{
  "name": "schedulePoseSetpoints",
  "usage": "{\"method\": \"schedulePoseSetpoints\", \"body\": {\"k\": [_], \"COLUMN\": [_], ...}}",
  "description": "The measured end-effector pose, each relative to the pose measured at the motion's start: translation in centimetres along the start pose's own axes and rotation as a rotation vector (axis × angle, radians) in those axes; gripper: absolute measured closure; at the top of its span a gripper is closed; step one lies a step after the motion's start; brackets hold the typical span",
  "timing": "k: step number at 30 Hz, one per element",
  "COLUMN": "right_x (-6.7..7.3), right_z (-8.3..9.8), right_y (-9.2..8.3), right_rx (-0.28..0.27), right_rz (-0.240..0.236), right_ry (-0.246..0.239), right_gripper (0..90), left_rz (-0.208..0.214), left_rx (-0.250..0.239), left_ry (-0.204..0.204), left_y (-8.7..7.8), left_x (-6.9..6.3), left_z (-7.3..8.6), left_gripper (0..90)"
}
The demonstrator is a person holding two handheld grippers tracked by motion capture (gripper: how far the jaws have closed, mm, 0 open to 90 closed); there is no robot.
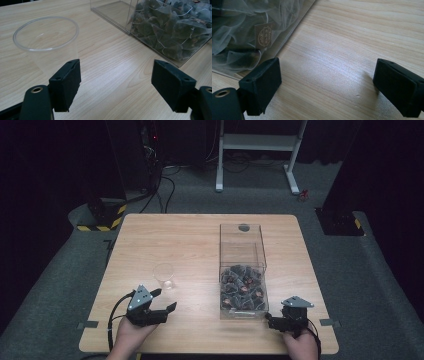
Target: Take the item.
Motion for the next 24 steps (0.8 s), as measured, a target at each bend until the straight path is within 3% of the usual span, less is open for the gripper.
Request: {"method": "schedulePoseSetpoints", "body": {"k": [24], "right_x": [0.0], "right_z": [0.0], "right_y": [0.0], "right_rx": [-0.002], "right_rz": [-0.004], "right_ry": [-0.004], "right_gripper": [7.8], "left_rz": [0.052], "left_rx": [0.008], "left_ry": [0.052], "left_y": [2.2], "left_x": [-1.5], "left_z": [-2.5], "left_gripper": [25.3]}}
Point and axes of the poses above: each handheld gripper's, and its own axes: y roughly forward along the jaws, z roughly out of its underside, x roughly to its left, the point moved 1 cm from there along y, roughly forward along the jaws, and after that the axes turned 14 degrees about z, right-handed, at the moved point
